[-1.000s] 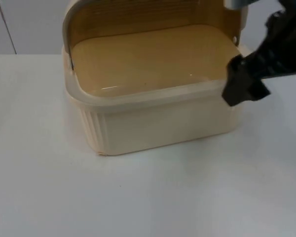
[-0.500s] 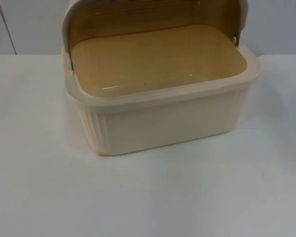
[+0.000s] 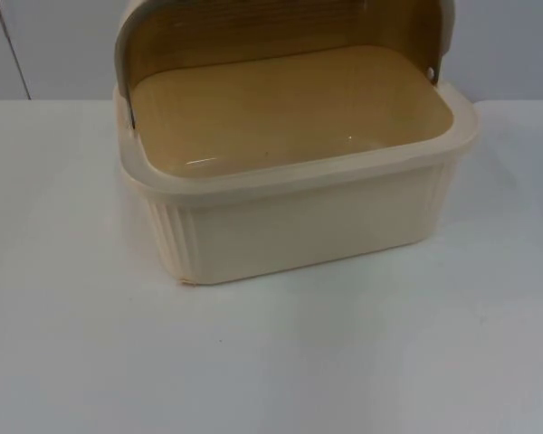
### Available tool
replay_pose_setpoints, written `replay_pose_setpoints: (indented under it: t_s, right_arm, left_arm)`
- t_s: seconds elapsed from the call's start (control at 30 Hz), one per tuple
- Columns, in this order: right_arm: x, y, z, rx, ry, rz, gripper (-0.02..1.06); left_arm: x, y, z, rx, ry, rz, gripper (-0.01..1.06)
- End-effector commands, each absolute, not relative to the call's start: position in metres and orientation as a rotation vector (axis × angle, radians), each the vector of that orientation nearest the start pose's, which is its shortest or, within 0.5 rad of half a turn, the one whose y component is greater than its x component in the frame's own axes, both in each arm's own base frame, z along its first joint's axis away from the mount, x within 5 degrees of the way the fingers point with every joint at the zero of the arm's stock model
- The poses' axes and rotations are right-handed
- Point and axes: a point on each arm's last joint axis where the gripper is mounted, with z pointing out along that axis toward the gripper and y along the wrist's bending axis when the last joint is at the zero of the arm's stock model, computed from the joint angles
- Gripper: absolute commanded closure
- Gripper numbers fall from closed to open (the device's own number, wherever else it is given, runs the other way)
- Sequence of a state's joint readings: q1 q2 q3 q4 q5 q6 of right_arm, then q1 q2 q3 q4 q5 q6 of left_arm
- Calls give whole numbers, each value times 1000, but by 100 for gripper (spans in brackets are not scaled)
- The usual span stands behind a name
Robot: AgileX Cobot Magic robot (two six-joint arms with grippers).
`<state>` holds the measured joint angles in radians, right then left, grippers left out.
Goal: Open the box lid with the left hand, place the block into the box with the right hand, then close the box lid with the left hand.
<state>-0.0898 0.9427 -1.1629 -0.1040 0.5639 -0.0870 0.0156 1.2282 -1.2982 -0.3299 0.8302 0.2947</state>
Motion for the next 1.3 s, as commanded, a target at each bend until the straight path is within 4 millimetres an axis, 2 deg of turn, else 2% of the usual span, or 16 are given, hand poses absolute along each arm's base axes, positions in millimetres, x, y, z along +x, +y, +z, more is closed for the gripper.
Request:
replay_pose_setpoints:
  t_s: [0.0,0.23,0.43,0.53,0.57,0.63,0.77,0.83,0.87,1.0,1.07,1.2,1.27]
  right_arm:
    - [185,-23,448,-39,1853,-244,0]
    - [183,-24,444,-40,1908,-252,0]
    - [183,-24,442,-45,1930,-263,0]
    - [182,-25,442,-49,1930,-276,0]
    - [182,-25,442,-48,1932,-274,0]
    - [182,-25,442,-48,1932,-274,0]
    - [182,-25,442,-49,1935,-276,0]
    - [182,-25,442,-49,1935,-276,0]
    - [182,-25,442,-49,1935,-276,0]
    - [182,-25,442,-54,1935,-283,0]
    - [182,-25,442,-54,1935,-283,0]
    - [182,-27,442,-64,1934,-316,0]
    - [182,-27,442,-68,1934,-330,0]
  left_arm:
    - [256,-20,411,190,2185,-247,0]
    - [258,-28,414,161,2152,-377,0]
    - [265,-41,419,212,2058,-331,0]
    - [274,-61,425,262,1933,-305,0]
    - [282,-73,423,303,1889,-286,0]
    - [284,-77,424,324,1874,-271,0]
    - [325,-114,410,566,1902,-116,0]
    - [330,-118,409,592,1905,-96,0]
    - [346,-129,407,673,1899,-36,0]
    - [375,-155,401,908,1793,150,0]
    - [380,-162,400,978,1752,204,0]
    - [393,-187,376,1258,1635,368,2]
    - [394,-191,370,1289,1632,371,6]
